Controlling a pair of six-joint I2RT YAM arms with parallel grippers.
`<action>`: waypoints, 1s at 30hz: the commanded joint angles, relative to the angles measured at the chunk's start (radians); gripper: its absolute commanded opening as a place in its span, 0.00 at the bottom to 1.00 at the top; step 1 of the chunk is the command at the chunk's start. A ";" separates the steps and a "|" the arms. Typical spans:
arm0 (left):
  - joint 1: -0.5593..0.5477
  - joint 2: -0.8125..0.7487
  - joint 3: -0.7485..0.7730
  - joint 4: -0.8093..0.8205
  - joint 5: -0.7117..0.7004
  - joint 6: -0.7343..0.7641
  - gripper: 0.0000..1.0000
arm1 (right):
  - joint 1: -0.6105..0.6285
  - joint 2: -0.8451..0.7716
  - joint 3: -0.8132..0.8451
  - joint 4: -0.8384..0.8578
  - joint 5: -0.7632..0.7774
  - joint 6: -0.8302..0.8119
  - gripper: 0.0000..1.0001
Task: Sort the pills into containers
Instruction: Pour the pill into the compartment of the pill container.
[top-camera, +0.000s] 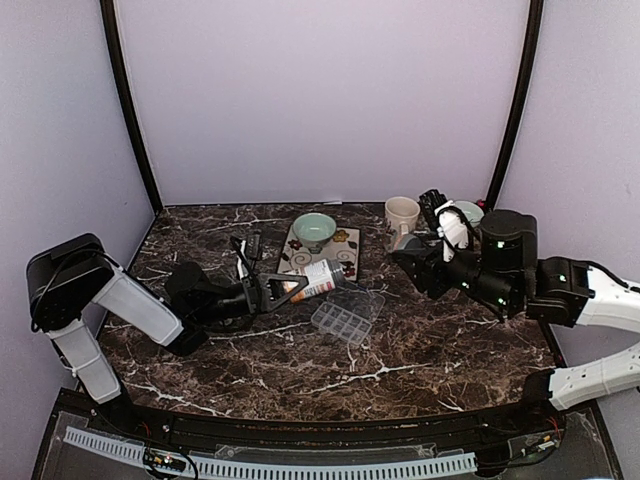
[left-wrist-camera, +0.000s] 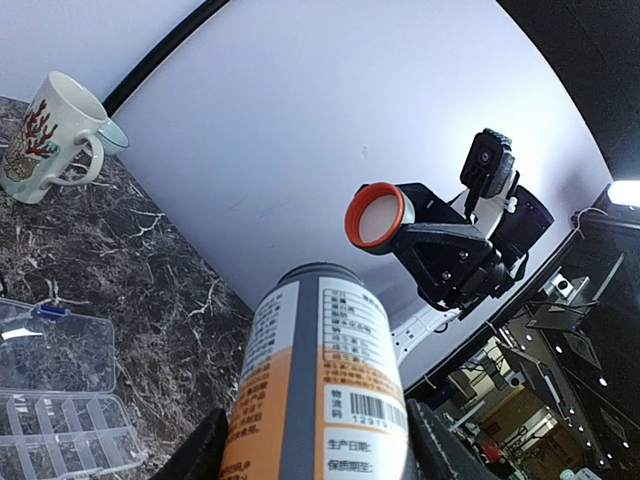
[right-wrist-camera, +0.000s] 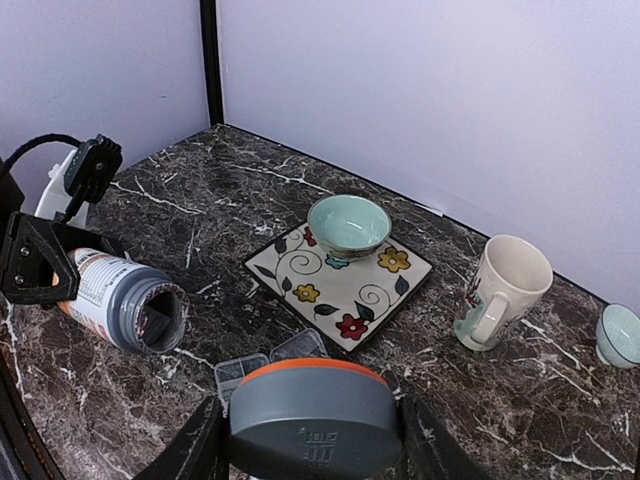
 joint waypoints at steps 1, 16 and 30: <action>-0.025 0.050 -0.030 0.168 -0.106 0.020 0.00 | -0.009 -0.037 -0.034 0.056 0.016 0.040 0.16; -0.092 0.150 -0.089 0.223 -0.286 0.058 0.00 | -0.009 -0.072 -0.091 0.093 0.025 0.064 0.16; -0.140 0.183 -0.140 0.223 -0.437 0.066 0.00 | -0.009 -0.085 -0.101 0.099 0.019 0.070 0.16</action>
